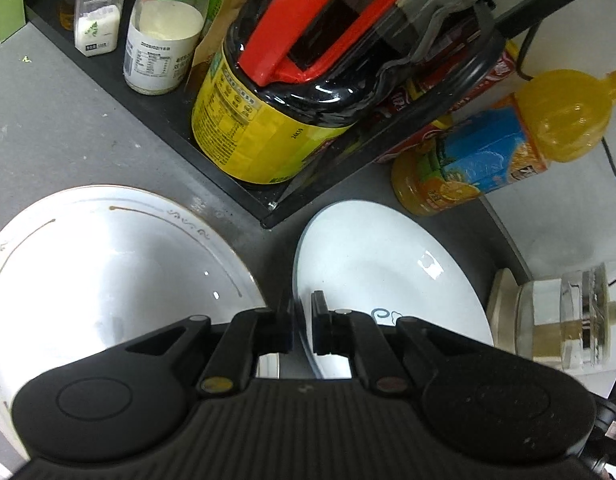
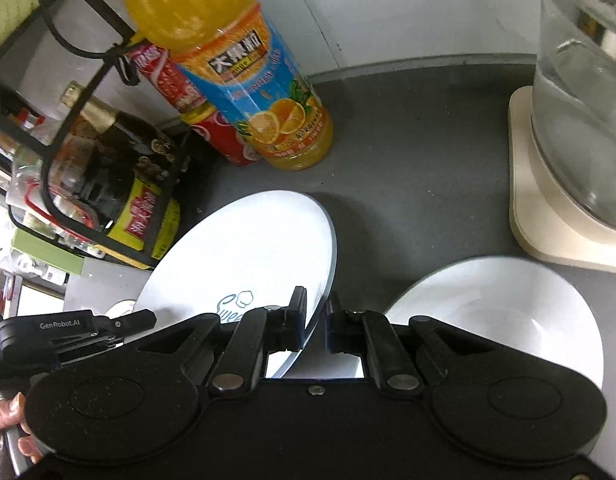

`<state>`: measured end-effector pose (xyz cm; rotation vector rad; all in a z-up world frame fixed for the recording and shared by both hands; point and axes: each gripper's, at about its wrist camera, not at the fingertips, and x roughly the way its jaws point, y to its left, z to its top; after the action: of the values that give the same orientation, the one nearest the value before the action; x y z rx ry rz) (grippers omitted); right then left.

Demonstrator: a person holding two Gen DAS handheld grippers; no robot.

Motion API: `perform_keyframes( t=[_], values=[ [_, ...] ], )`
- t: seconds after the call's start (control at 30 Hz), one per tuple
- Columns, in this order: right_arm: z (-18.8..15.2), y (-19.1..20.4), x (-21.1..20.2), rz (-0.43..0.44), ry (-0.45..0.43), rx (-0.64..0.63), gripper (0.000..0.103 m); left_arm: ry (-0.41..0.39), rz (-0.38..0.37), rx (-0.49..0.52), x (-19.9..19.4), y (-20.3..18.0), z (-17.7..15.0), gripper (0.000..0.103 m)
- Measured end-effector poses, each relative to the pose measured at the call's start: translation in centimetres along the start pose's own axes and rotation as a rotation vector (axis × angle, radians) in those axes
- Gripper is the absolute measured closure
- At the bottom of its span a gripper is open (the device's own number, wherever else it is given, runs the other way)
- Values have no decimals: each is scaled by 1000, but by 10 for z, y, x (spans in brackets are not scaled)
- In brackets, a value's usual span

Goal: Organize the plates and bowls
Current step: 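Close both grippers on the rim of the white 'Sweet' plate and lift it, then carry the 'Sweet' plate over the gold-rimmed plate and lower it on top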

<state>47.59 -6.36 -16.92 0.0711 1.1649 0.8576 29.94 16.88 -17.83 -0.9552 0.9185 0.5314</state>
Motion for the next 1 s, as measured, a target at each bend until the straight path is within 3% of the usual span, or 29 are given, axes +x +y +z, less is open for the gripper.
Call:
perform_keyframes(
  t=[0.37,1.0],
  values=[
    [-31,36,-26,-18,-37,-19,94,-4,-28,26,-41,27,-11,97],
    [-69,106,-29,-22,-30,-93,93,-23,-18,13,-84,85,-17,97]
  ],
)
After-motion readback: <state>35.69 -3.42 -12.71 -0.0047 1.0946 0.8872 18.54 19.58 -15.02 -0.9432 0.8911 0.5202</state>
